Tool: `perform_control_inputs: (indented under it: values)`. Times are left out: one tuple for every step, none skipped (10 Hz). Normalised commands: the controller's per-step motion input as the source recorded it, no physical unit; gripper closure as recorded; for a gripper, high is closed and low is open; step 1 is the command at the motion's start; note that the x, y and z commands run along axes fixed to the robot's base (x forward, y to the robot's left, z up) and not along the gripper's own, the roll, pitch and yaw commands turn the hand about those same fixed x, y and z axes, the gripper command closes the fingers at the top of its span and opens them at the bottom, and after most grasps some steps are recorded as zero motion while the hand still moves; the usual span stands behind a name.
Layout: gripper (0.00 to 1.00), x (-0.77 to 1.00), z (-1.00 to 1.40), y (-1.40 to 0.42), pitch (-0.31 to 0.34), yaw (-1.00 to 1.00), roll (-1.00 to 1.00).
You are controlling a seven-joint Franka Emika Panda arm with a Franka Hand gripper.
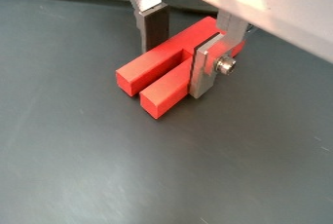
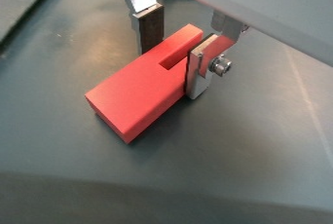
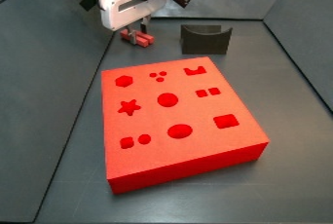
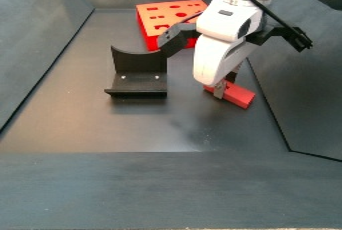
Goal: Pick up the double-square object. Move up. Rotate the double-square object. Place the double-square object on the fixture. Regrasp the double-square object. Move to above the board. Insert the double-square object.
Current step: Pick up the double-square object, then move up.
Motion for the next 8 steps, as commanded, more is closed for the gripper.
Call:
perform_control_inputs:
  values:
    - [1.0,0.0,0.0,0.0,0.0,0.0,0.0]
    - [1.0,0.0,0.0,0.0,0.0,0.0,0.0]
    - [1.0,0.0,0.0,0.0,0.0,0.0,0.0]
    - [1.0,0.0,0.0,0.0,0.0,0.0,0.0]
    - [1.0,0.0,0.0,0.0,0.0,0.0,0.0]
    - [1.0,0.0,0.0,0.0,0.0,0.0,0.0]
    - [1.0,0.0,0.0,0.0,0.0,0.0,0.0]
    - [1.0,0.0,0.83,0.0,0.0,0.0,0.0]
